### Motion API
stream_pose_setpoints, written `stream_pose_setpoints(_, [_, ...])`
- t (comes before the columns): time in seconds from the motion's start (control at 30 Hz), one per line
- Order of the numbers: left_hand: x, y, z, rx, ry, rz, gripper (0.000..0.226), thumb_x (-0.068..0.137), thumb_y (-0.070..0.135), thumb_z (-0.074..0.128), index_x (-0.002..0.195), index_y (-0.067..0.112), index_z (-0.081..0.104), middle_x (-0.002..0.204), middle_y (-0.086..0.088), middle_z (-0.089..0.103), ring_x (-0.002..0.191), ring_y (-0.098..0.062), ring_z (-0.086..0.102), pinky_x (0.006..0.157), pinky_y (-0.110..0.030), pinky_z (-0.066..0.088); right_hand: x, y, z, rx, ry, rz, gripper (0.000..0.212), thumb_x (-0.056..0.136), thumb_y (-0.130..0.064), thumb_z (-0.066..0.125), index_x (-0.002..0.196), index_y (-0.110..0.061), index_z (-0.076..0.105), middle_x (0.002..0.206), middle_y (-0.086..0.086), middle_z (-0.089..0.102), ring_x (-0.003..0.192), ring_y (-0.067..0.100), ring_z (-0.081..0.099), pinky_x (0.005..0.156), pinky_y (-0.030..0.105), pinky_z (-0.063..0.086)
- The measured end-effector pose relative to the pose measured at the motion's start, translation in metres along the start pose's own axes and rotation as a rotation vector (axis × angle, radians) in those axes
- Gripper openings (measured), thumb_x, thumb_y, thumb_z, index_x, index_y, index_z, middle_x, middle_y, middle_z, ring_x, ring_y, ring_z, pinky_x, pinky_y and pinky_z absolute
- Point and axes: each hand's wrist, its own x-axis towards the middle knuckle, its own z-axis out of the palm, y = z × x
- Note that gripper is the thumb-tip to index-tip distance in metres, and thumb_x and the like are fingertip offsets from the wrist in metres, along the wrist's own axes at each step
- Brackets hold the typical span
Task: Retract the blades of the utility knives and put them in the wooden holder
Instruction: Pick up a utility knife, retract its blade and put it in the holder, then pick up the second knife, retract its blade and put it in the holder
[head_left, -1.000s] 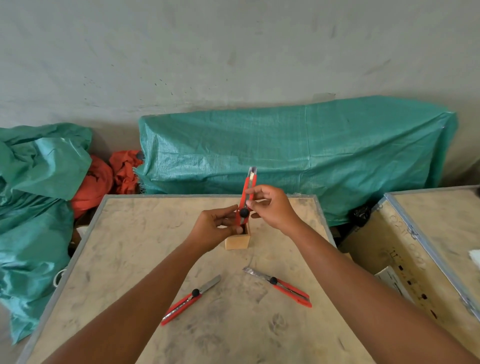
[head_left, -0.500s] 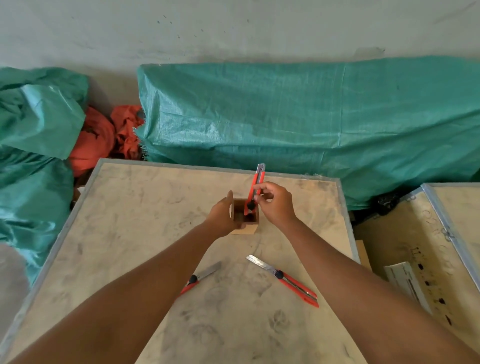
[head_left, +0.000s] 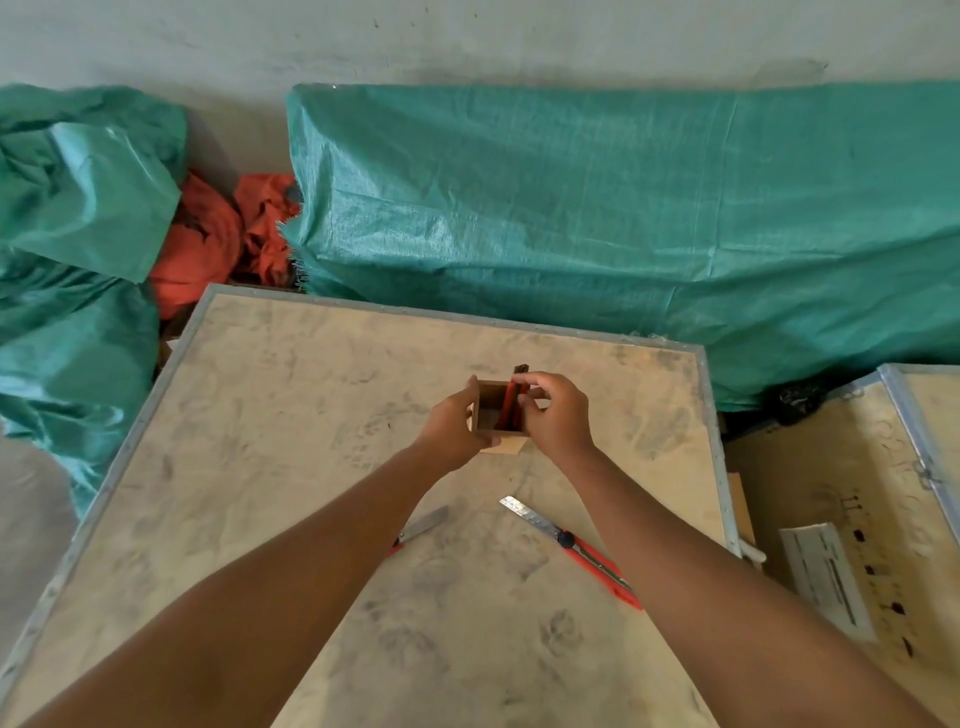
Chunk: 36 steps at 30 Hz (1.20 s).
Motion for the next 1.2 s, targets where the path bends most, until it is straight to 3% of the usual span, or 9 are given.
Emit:
stream_pose_setpoints(0.23, [-0.023,-0.003,-0.011,-0.030,0.035,0.030,0.092,0.078,0.016,0.082,0.152,0.023,0.027,0.146,-0.005,0.051,0.133,-0.026,0.050,0.100,-0.035,0.047,-0.016,-0.014,-0.010,0.031,0.038,-0.001,0.027,0.088,0.002,0.070,0.111,-0.012,0.076,0.112,0.010,0.073,0.089,0.017,0.069,0.085,0.026,0.058])
stream_pose_setpoints(0.33, [-0.041,-0.018,-0.025,-0.014,0.044,0.049,0.086,0.077,0.021,0.083,0.150,0.025,0.037,0.151,-0.001,0.047,0.134,-0.023,0.049,0.104,-0.040,0.048,-0.031,-0.027,-0.007,0.033,0.042,-0.039,0.026,0.089,0.001,0.069,0.110,-0.014,0.076,0.110,0.008,0.074,0.085,0.009,0.064,0.084,0.015,0.052])
stream_pose_setpoints(0.47, [-0.073,-0.052,-0.040,-0.040,0.059,0.016,0.076,0.078,0.027,0.082,0.145,0.025,0.046,0.147,0.002,0.052,0.129,-0.018,0.055,0.098,-0.031,0.048,-0.061,-0.053,0.010,0.116,-0.026,-0.016,0.027,0.090,0.001,0.067,0.110,-0.014,0.077,0.110,0.002,0.074,0.088,0.007,0.065,0.080,0.004,0.045])
stream_pose_setpoints(0.63, [-0.120,-0.104,-0.051,-0.138,0.151,-0.084,0.073,0.080,0.020,0.081,0.144,0.020,0.047,0.143,0.003,0.055,0.126,-0.017,0.055,0.088,-0.024,0.046,-0.100,-0.067,0.045,0.189,-0.220,0.085,0.025,0.093,-0.008,0.069,0.116,-0.018,0.074,0.109,-0.003,0.072,0.086,0.006,0.066,0.079,0.013,0.053])
stream_pose_setpoints(0.7, [-0.138,-0.130,-0.055,-0.091,0.204,-0.122,0.071,0.080,0.019,0.080,0.143,0.019,0.048,0.142,0.001,0.056,0.129,-0.018,0.053,0.094,-0.027,0.047,-0.119,-0.069,0.067,0.166,-0.325,0.121,0.027,0.092,-0.011,0.070,0.118,-0.019,0.073,0.107,0.001,0.073,0.085,0.009,0.068,0.084,0.023,0.057])
stream_pose_setpoints(0.83, [-0.161,-0.171,-0.054,0.166,0.218,-0.183,0.068,0.079,0.029,0.078,0.141,0.024,0.051,0.142,-0.004,0.053,0.133,-0.026,0.044,0.106,-0.041,0.043,-0.152,-0.071,0.107,0.095,-0.467,0.196,0.034,0.092,-0.013,0.069,0.125,-0.017,0.070,0.112,0.007,0.074,0.101,0.020,0.070,0.084,0.021,0.050])
stream_pose_setpoints(0.93, [-0.171,-0.185,-0.047,0.340,0.134,-0.213,0.067,0.079,0.042,0.075,0.140,0.031,0.051,0.137,-0.004,0.050,0.128,-0.028,0.042,0.101,-0.044,0.043,-0.167,-0.069,0.128,0.023,-0.466,0.264,0.046,0.092,-0.017,0.071,0.137,-0.015,0.061,0.117,0.009,0.071,0.114,0.023,0.065,0.095,0.024,0.045])
stream_pose_setpoints(1.03, [-0.176,-0.195,-0.041,0.420,0.125,-0.160,0.050,0.084,0.035,0.070,0.133,0.036,0.057,0.130,-0.002,0.054,0.121,-0.026,0.046,0.100,-0.040,0.042,-0.173,-0.066,0.138,-0.045,-0.428,0.318,0.050,0.094,-0.022,0.068,0.142,-0.012,0.055,0.121,0.010,0.069,0.120,0.025,0.061,0.101,0.027,0.043])
stream_pose_setpoints(1.2, [-0.180,-0.206,-0.039,0.439,0.150,-0.078,0.042,0.090,0.022,0.064,0.130,0.036,0.060,0.124,0.001,0.057,0.115,-0.024,0.051,0.099,-0.036,0.042,-0.179,-0.059,0.146,0.072,-0.404,0.437,0.033,0.093,-0.013,0.069,0.126,-0.014,0.067,0.104,0.005,0.068,0.101,0.028,0.070,0.089,0.044,0.061])
